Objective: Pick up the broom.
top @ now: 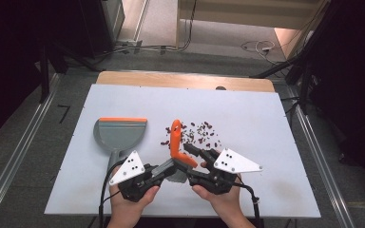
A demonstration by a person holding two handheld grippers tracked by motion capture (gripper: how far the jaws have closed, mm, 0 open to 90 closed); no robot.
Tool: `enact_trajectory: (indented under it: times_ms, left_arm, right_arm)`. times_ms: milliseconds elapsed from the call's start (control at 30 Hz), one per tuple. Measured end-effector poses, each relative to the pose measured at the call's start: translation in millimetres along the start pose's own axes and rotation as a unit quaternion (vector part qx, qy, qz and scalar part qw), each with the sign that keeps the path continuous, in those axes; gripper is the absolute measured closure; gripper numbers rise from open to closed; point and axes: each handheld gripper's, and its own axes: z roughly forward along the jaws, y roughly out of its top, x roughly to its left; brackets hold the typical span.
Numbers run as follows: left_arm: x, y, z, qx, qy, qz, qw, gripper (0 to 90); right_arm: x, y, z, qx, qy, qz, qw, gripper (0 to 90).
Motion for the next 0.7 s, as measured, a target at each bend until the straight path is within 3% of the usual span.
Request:
enact_trajectory:
  times_ms: [167, 333, 400, 467, 533, 567, 600, 633, 700]
  left_arm:
    - [8.3, 0.5, -5.3, -0.002, -0.011, -0.002, 0.9999, 86.1]
    - [20.3, 3.7, -17.5, -0.009, -0.041, 0.007, 0.9991, 86.1]
    - [21.9, 4.1, -19.2, -0.011, -0.047, 0.009, 0.9988, 86.1]
    - [25.8, 5.4, -23.0, -0.010, -0.074, 0.021, 0.9970, 86.1]
    - [26.9, 6.0, -24.3, -0.007, -0.094, 0.028, 0.9951, 86.0]
    - [26.9, 6.0, -24.3, -0.007, -0.094, 0.028, 0.9951, 86.0]
    - [27.2, 6.3, -24.4, -0.003, -0.109, 0.033, 0.9935, 86.1]
    - [27.2, 6.3, -24.4, -0.003, -0.109, 0.033, 0.9935, 86.0]
    - [27.0, 6.0, -23.7, 0.001, -0.138, 0.035, 0.9898, 86.0]
  right_arm:
    - [-12.8, 4.2, -6.8, 0.012, 0.021, -0.004, 0.9997, 38.9]
    - [-31.1, 6.0, -13.5, 0.042, 0.053, 0.005, 0.9977, 38.5]
    - [-37.8, 5.8, -14.9, 0.055, 0.088, 0.010, 0.9946, 39.3]
    - [-41.2, 5.2, -15.4, 0.074, 0.117, 0.008, 0.9904, 39.7]
    - [-41.7, 3.6, -15.4, 0.086, 0.130, 0.001, 0.9878, 41.7]
    - [-41.7, 3.6, -15.4, 0.086, 0.130, 0.001, 0.9878, 41.7]
    - [-41.9, 1.6, -14.4, 0.098, 0.153, 0.001, 0.9834, 43.9]
    - [-41.7, 0.9, -13.8, 0.101, 0.159, 0.002, 0.9821, 44.1]
    - [-41.3, -1.1, -11.0, 0.116, 0.171, 0.003, 0.9784, 44.5]
